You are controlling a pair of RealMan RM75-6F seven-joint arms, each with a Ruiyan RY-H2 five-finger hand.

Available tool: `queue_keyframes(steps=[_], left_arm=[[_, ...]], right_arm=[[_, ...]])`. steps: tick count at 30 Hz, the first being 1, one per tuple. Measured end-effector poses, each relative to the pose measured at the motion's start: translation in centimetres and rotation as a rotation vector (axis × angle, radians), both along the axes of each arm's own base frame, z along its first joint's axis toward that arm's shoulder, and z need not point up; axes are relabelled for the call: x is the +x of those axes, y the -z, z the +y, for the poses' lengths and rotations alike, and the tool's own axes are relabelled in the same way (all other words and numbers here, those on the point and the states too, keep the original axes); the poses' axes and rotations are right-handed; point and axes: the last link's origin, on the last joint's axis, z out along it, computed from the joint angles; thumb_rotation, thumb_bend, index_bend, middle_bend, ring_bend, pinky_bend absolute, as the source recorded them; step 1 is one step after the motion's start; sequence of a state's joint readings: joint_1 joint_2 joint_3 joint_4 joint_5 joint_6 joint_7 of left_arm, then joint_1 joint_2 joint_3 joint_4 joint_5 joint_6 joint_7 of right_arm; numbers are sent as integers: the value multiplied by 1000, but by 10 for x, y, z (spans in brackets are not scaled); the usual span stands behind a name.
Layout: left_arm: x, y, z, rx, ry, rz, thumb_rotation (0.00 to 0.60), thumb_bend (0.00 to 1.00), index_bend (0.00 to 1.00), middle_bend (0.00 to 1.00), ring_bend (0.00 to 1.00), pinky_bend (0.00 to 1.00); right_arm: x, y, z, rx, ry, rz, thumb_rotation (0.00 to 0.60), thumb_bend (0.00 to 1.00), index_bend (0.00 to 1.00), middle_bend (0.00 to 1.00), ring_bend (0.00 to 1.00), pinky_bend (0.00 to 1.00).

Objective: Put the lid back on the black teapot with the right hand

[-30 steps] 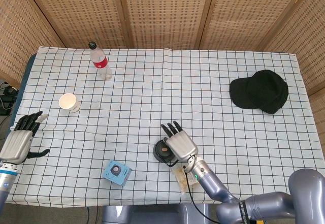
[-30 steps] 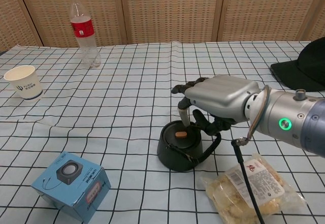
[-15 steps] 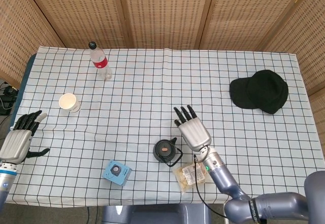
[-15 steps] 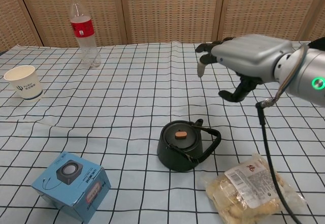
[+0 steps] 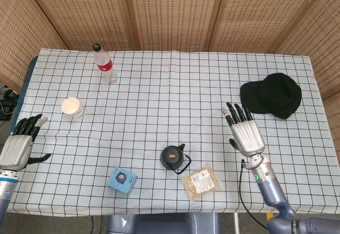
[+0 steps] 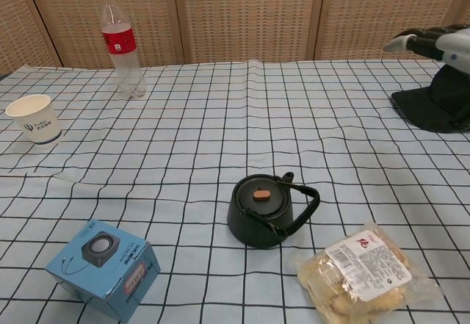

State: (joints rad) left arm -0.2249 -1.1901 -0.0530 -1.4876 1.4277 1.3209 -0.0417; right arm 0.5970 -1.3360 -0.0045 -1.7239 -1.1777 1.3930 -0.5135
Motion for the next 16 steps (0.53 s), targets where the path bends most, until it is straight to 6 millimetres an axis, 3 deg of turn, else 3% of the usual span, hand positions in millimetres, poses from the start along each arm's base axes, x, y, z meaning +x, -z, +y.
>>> queue_keyframes(steps=[8,16], left_arm=[[0,0,-1,32,8,23,600,52,0,0,0,0],[0,3,-3,45,11,46,600,52,0,0,0,0]], right_arm=[[-70,-17,26,-60,80,-61,600,333,15,0,0,0],[-105,-25,53,-93,95,-101,600,329,10,0,0,0]])
